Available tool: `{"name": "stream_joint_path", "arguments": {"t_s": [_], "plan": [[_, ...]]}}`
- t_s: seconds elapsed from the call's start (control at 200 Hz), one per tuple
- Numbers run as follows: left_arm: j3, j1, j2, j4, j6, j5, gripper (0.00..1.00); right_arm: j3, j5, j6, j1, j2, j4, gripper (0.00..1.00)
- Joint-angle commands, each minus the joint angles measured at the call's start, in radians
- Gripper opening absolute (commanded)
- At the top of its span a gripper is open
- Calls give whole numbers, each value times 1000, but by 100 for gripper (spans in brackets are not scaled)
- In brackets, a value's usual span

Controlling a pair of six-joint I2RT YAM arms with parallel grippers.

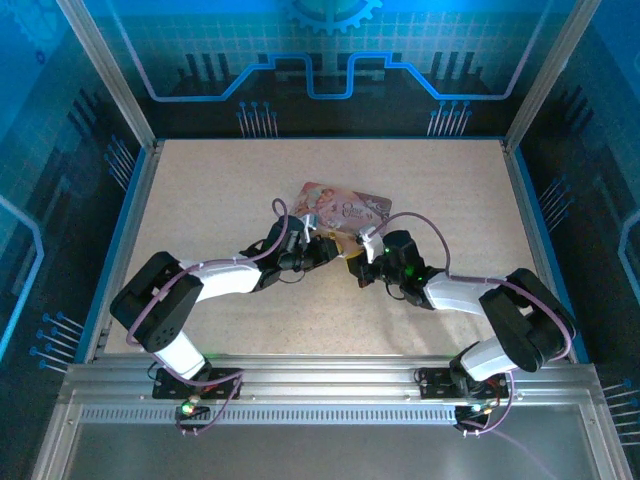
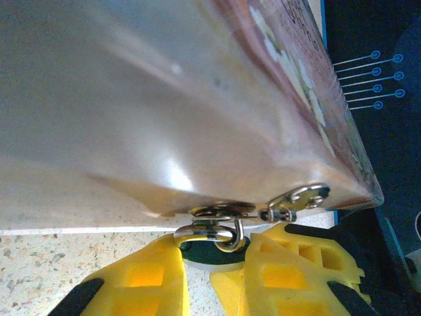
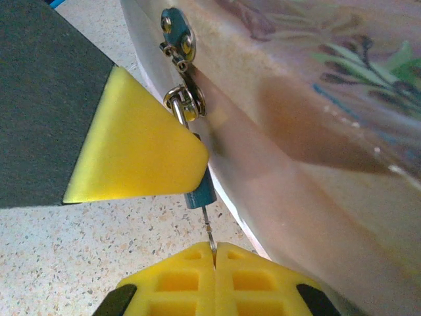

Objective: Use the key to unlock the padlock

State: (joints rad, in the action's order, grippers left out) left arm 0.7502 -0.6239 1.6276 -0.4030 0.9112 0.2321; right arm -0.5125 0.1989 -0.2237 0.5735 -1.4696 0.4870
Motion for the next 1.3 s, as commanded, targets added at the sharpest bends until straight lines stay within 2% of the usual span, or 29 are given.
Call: {"name": "stream_joint_path", "arguments": {"t_s": [0.0,0.47,0.635,0.83,0.955,1.296], "plan": [[20,-31,-11,18,-26,90,6,-47,51,-6,-5,28,105,0],[15,-31,7,16,-9,97,6,-113,99,-57,-7,20,172,0],[14,-33,6,23,-9,98,6,-136,89,-34,-1,7,162,0],[14,-32,-2,39,-11,101,6,-143,42,63,-14,49,59,0],[18,-32,-2,54,-15,101,6,-142,63,77,-40,56,49,0],[25,-32,9,64,-11,96,6,-139,137,38,-34,81,87,0]]}}
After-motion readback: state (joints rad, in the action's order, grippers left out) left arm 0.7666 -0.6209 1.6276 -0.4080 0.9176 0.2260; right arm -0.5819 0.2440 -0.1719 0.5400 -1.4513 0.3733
